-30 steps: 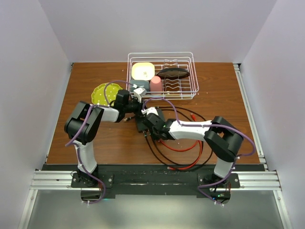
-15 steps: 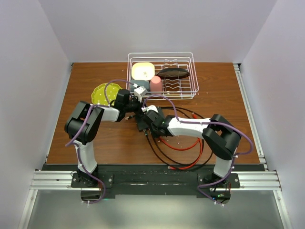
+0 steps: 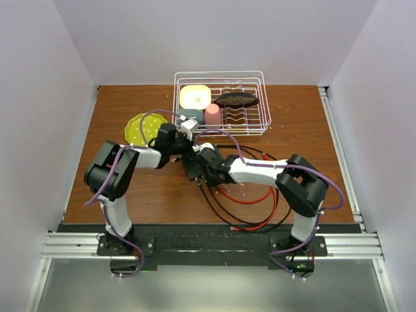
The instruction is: Insert the plug into the switch port
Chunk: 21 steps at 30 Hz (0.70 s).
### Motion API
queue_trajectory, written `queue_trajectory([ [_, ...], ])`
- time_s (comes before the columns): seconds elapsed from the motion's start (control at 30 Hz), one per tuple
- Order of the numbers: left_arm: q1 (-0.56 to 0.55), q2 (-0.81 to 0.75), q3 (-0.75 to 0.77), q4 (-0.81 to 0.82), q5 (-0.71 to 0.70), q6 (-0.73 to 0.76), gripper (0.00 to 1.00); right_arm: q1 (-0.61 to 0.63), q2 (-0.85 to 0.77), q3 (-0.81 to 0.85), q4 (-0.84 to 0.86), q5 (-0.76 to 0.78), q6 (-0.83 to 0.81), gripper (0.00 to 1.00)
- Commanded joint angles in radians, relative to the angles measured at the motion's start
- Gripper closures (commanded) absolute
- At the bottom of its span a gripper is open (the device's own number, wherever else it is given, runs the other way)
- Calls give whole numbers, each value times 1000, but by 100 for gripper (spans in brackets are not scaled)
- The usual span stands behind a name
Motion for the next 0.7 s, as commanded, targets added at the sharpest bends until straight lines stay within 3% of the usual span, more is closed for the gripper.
queue_trajectory([
  [0.0, -75, -61, -82, -197, 116, -69, 100, -23, 75, 7, 208, 55, -19, 100],
  [0.13, -49, -129, -134, -168, 18, -110, 99, -6, 69, 2, 207, 42, -10, 96],
  [0.23, -6, -208, -174, -137, -43, -145, 85, 14, 71, -4, 203, 43, -1, 91],
  [0.27, 2, -229, -183, -133, -59, -151, 65, 22, 75, -7, 205, 35, 1, 90],
  [0.37, 31, -304, -232, -101, -100, -176, 32, 42, 80, -7, 199, 34, 5, 89],
  [0.47, 42, -367, -258, -105, -140, -182, 20, 82, 81, -11, 196, 43, 17, 87],
  [0.67, 46, -506, -295, -124, -278, -193, 9, 117, 84, -21, 173, 58, 48, 80],
])
